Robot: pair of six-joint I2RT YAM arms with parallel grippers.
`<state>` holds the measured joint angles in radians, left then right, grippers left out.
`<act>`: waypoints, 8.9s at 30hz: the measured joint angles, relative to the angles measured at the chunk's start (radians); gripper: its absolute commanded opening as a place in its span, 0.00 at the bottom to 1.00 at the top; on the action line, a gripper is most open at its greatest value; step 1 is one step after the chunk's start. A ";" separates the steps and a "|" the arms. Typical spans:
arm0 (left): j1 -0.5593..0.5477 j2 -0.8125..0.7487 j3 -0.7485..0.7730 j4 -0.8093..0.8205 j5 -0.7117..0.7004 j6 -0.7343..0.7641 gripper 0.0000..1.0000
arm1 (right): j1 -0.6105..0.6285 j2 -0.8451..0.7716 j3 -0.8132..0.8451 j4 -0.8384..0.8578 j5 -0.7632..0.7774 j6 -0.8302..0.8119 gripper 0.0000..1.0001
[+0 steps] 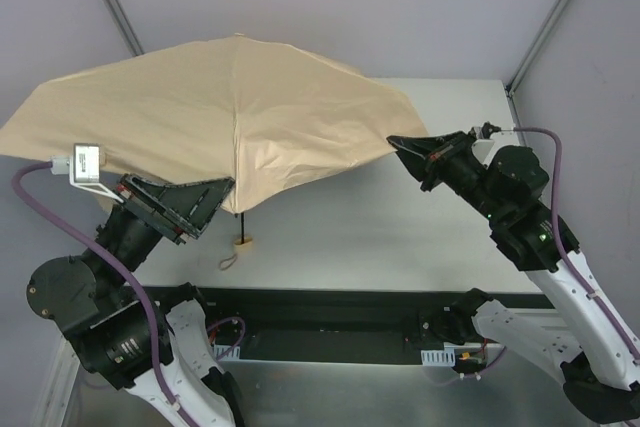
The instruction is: Put away the umbrella
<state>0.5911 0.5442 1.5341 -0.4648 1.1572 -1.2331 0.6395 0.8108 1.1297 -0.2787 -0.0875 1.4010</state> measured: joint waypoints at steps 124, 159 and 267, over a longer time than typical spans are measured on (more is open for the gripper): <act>-0.197 -0.082 -0.256 -0.137 -0.137 0.206 0.61 | 0.367 1.074 0.405 0.115 0.488 -0.905 0.40; 0.076 -0.346 -0.490 -0.181 0.063 0.138 0.74 | 0.084 0.652 0.261 0.365 -0.507 -0.542 0.00; -1.246 0.214 -0.533 0.055 -0.848 0.467 0.00 | 0.103 1.122 1.180 -0.402 0.495 -0.674 0.69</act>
<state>-0.6548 0.7578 1.0008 -0.4095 0.3096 -0.7662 0.7425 1.9327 2.3096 -0.6807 0.4076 0.7269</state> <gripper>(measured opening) 0.049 0.726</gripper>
